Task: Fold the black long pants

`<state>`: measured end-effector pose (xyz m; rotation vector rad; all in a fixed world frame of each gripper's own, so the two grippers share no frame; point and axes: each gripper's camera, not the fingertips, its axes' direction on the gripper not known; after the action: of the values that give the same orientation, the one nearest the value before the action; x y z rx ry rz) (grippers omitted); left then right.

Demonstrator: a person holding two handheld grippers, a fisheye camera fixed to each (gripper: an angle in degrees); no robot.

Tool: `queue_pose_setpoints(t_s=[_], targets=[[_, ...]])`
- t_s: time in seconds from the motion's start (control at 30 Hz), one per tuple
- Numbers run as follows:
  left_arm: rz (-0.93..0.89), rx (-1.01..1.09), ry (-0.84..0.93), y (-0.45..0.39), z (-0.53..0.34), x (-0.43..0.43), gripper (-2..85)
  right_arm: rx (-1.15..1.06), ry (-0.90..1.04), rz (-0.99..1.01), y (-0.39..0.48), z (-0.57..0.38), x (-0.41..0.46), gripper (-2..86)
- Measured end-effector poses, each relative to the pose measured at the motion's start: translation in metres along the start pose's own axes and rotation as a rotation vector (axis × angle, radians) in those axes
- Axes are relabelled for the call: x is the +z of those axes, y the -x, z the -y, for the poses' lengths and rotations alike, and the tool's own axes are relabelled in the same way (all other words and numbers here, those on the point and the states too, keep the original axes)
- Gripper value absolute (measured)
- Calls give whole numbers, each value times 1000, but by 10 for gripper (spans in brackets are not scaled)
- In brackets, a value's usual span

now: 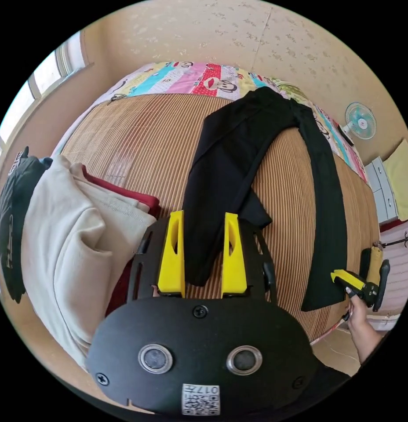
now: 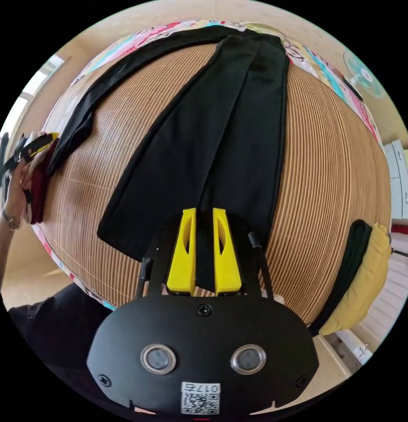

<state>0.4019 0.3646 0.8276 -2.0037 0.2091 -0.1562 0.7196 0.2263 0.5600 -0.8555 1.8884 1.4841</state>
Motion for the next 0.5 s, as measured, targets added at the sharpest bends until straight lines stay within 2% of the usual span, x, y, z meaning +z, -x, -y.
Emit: queue_pose_setpoints(t_s=[0.03, 0.1, 0.17, 0.27, 0.33, 0.43, 0.47, 0.5], targets=[[-8, -31, 41, 10, -6, 10, 124, 8, 11, -47, -4, -4, 2, 52], [-12, -68, 48, 27, -16, 14, 104, 159, 116, -188, -38, -4, 8, 38], [-16, -64, 33, 39, -25, 11, 75, 294, 104, -143, -67, -7, 0, 31], [-50, 8, 20, 48, -42, 6, 42, 314, -114, 20, -77, -18, -40, 31], [-217, -7, 3, 58, -54, -21, 34, 242, -204, 108, -60, -22, -58, 34], [-342, 2, -45, 61, -62, -79, 30, 60, -280, 415, -18, -26, -68, 45], [-359, 7, -54, 60, -62, -92, 31, 24, -292, 578, -7, -27, -65, 51], [-421, 21, -75, 56, -59, -119, 33, 79, -330, 696, -4, -32, -63, 53]])
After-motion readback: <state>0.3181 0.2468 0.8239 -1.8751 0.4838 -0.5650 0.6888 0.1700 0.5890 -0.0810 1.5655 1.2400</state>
